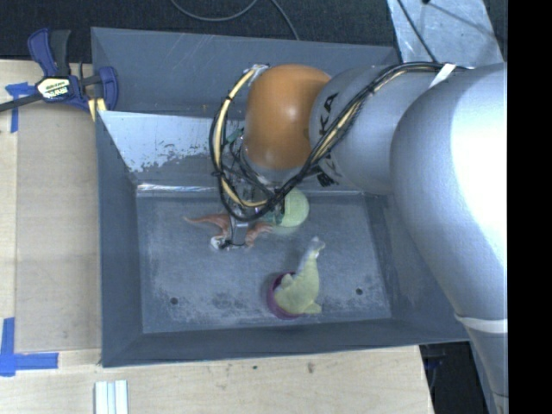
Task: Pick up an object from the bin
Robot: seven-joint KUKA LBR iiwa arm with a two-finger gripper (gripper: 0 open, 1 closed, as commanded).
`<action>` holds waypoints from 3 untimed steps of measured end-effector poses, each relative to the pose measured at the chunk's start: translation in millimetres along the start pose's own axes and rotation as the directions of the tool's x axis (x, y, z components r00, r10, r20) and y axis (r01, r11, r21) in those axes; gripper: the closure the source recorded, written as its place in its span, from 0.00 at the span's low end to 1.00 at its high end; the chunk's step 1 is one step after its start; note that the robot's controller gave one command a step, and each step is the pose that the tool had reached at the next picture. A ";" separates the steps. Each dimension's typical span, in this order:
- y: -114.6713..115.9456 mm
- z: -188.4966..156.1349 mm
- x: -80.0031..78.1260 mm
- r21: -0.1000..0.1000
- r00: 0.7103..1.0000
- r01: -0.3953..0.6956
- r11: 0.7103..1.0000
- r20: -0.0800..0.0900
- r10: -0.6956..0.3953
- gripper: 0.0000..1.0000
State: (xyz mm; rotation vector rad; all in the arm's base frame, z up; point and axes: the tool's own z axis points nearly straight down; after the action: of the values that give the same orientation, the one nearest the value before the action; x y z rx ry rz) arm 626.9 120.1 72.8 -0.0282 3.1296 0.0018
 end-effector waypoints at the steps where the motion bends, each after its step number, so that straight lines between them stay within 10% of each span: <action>1: -7.2 -4.9 -0.7 -0.008 0.983 0.181 0.983 -0.009 -0.181 1.00; 3: -7.2 -8.4 0.1 -0.008 0.984 0.181 0.984 -0.009 -0.181 1.00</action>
Offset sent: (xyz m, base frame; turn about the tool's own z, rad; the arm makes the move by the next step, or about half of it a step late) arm 0.0000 0.0000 0.0000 0.0000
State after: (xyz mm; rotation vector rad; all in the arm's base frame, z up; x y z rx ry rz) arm 626.8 112.8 81.2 -0.3130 3.1242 0.0111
